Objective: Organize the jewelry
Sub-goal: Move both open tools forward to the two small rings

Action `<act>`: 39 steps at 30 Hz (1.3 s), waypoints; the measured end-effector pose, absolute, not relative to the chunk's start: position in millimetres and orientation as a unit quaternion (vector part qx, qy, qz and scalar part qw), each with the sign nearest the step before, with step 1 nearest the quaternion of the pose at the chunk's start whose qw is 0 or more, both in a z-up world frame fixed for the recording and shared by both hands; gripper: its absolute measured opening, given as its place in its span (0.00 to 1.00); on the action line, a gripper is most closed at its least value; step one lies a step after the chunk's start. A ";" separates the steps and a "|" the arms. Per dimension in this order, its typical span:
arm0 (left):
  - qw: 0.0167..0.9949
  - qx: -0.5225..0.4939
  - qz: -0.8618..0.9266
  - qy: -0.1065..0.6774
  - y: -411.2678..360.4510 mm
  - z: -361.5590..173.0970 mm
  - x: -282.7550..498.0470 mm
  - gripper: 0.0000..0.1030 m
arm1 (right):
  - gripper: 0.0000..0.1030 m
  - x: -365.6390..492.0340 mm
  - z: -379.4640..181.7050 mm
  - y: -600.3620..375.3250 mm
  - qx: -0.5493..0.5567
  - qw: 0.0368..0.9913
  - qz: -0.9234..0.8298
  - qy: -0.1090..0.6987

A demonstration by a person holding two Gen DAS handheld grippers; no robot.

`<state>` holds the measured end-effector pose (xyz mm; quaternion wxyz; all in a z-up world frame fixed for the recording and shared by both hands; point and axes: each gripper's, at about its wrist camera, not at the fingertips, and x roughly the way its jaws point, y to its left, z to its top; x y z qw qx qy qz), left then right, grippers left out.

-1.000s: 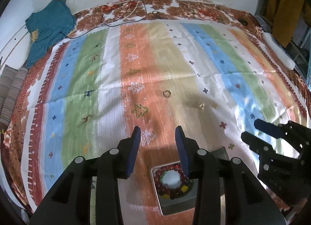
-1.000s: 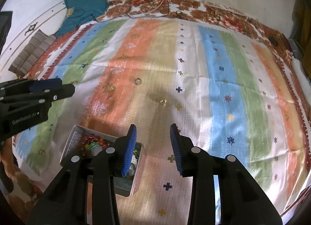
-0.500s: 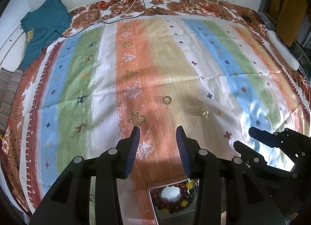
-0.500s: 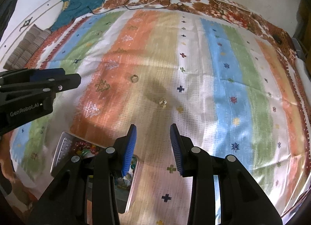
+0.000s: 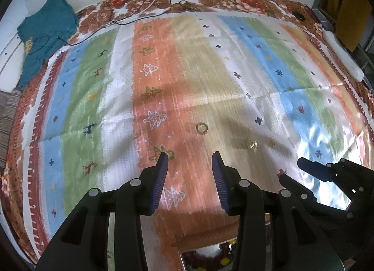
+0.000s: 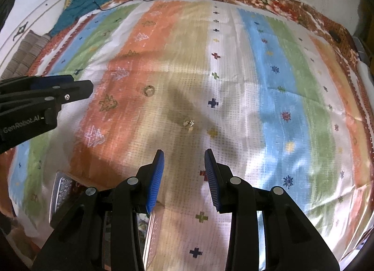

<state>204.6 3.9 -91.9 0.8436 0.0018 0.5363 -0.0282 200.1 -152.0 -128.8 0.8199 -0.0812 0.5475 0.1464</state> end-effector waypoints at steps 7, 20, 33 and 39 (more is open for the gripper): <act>0.838 0.002 -0.026 0.545 3.8 -101.4 219.3 0.39 | 0.35 210.7 -136.5 -151.0 -0.077 0.816 0.145 0.555; 0.827 0.013 -0.030 0.561 -2.6 -120.1 242.9 0.39 | 0.35 230.0 -151.8 -152.0 -0.069 0.806 0.140 0.571; 0.814 0.028 -0.035 0.579 -10.8 -141.5 265.2 0.39 | 0.35 246.2 -162.0 -146.5 -0.072 0.800 0.141 0.578; 0.806 0.026 -0.035 0.591 -10.1 -155.2 276.3 0.39 | 0.35 253.7 -171.0 -145.0 -0.071 0.796 0.140 0.585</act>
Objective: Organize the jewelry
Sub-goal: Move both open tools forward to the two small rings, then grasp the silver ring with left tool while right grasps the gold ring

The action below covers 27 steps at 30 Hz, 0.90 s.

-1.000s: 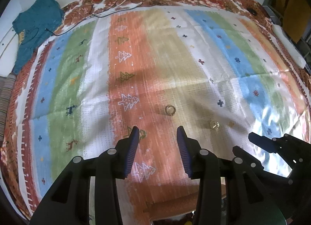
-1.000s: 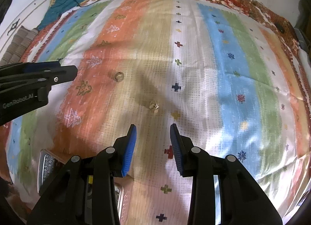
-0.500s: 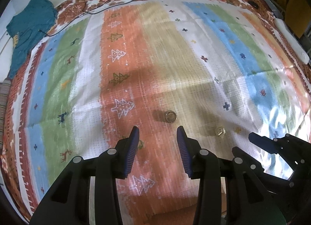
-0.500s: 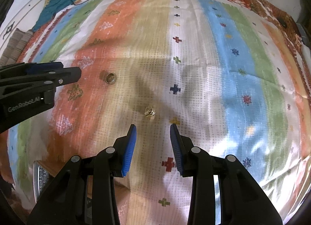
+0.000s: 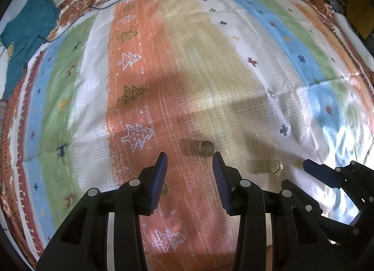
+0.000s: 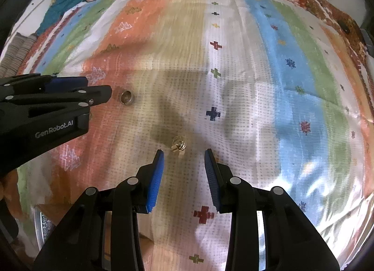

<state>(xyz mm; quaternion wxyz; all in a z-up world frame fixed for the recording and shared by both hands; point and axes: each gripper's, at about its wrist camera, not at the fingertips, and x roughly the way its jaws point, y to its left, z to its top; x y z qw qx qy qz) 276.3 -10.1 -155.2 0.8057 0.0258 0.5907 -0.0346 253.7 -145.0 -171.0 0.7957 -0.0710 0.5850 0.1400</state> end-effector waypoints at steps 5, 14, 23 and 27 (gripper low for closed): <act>0.801 0.013 -0.041 0.597 -8.2 -161.8 283.2 0.39 | 0.35 260.4 -178.6 -144.2 -0.069 0.791 0.139 0.591; 0.789 0.008 -0.051 0.612 -13.1 -176.0 294.0 0.39 | 0.35 267.0 -183.2 -137.1 -0.075 0.788 0.144 0.594; 0.780 0.023 -0.057 0.623 -24.3 -190.8 299.9 0.39 | 0.25 271.2 -192.5 -138.0 -0.074 0.784 0.141 0.600; 0.779 0.028 -0.056 0.624 -27.8 -194.8 301.4 0.31 | 0.20 272.9 -196.3 -137.1 -0.079 0.784 0.136 0.600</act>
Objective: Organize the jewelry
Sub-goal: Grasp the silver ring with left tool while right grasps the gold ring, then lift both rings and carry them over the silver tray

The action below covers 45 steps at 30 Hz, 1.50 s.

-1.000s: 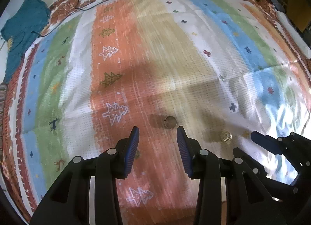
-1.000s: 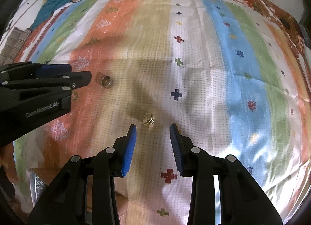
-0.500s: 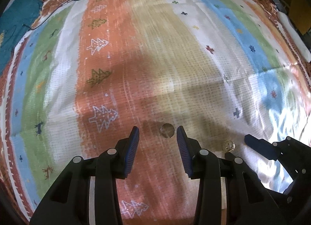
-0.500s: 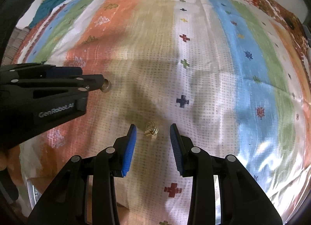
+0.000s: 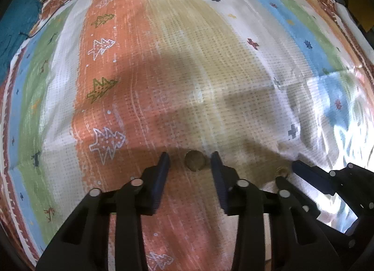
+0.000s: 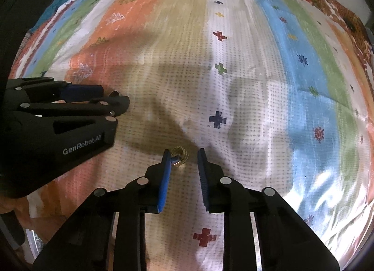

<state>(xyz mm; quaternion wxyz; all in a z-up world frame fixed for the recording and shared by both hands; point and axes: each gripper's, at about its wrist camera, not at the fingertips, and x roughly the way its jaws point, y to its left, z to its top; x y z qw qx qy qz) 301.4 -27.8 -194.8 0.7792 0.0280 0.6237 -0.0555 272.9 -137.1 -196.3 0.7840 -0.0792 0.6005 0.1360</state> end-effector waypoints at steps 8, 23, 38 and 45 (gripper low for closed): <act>0.782 0.031 -0.052 0.620 -19.0 -194.2 298.2 0.17 | 0.10 273.9 -199.2 -135.7 -0.089 0.784 0.137 0.598; 0.808 0.046 -0.047 0.586 -23.9 -147.4 254.2 0.18 | 0.10 251.9 -166.9 -136.9 -0.090 0.804 0.147 0.569; 0.832 0.017 -0.044 0.553 -1.1 -106.8 221.0 0.18 | 0.10 221.8 -125.5 -136.2 -0.092 0.825 0.166 0.533; 0.842 0.016 -0.041 0.538 3.3 -90.7 196.5 0.18 | 0.10 205.4 -119.2 -135.5 -0.103 0.829 0.166 0.524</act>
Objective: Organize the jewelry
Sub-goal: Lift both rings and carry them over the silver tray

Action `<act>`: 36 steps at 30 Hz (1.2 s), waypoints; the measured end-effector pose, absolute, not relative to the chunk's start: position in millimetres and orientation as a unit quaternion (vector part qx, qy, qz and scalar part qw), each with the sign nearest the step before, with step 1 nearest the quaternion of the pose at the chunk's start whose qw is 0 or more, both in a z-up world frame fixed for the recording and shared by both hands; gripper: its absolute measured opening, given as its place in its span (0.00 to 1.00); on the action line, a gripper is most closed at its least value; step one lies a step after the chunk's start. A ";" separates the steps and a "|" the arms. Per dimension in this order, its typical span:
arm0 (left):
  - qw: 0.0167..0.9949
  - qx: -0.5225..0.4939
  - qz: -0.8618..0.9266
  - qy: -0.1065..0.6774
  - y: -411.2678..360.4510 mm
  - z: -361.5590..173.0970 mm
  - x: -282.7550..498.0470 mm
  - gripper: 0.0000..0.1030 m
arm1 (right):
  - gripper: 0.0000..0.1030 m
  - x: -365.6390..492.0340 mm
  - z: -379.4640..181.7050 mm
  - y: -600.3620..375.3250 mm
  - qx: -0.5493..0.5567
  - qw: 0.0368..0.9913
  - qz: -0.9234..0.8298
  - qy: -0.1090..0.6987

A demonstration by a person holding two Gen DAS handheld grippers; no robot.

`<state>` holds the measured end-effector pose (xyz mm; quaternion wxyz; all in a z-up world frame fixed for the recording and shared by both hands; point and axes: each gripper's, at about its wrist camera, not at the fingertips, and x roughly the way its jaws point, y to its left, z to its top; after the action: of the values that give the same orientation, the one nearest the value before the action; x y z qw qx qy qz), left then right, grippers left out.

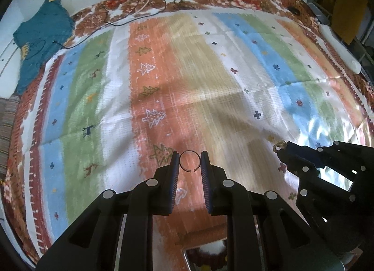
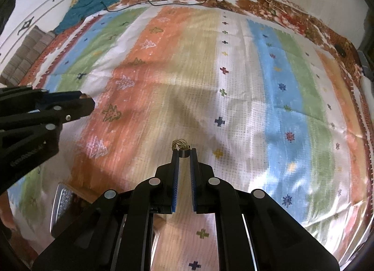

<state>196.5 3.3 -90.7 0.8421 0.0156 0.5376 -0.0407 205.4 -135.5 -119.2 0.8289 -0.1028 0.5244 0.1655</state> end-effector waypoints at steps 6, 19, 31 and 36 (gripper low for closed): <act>0.846 0.016 -0.039 0.532 5.1 -84.0 182.6 0.18 | 0.10 194.0 -114.1 -134.5 -0.104 0.831 0.169 0.519; 0.849 0.010 -0.044 0.527 7.3 -79.6 167.4 0.18 | 0.10 179.1 -105.5 -134.4 -0.118 0.836 0.170 0.508; 0.860 0.012 -0.059 0.507 0.7 -62.0 139.3 0.18 | 0.10 159.4 -94.8 -136.9 -0.114 0.838 0.186 0.500; 0.859 0.015 -0.061 0.508 1.4 -61.3 131.9 0.18 | 0.10 146.5 -87.1 -137.8 -0.111 0.841 0.197 0.491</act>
<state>131.9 1.4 -61.3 0.8590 0.0146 0.5081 -0.0606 146.5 -137.8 -87.1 0.8412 -0.1106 0.4910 0.1975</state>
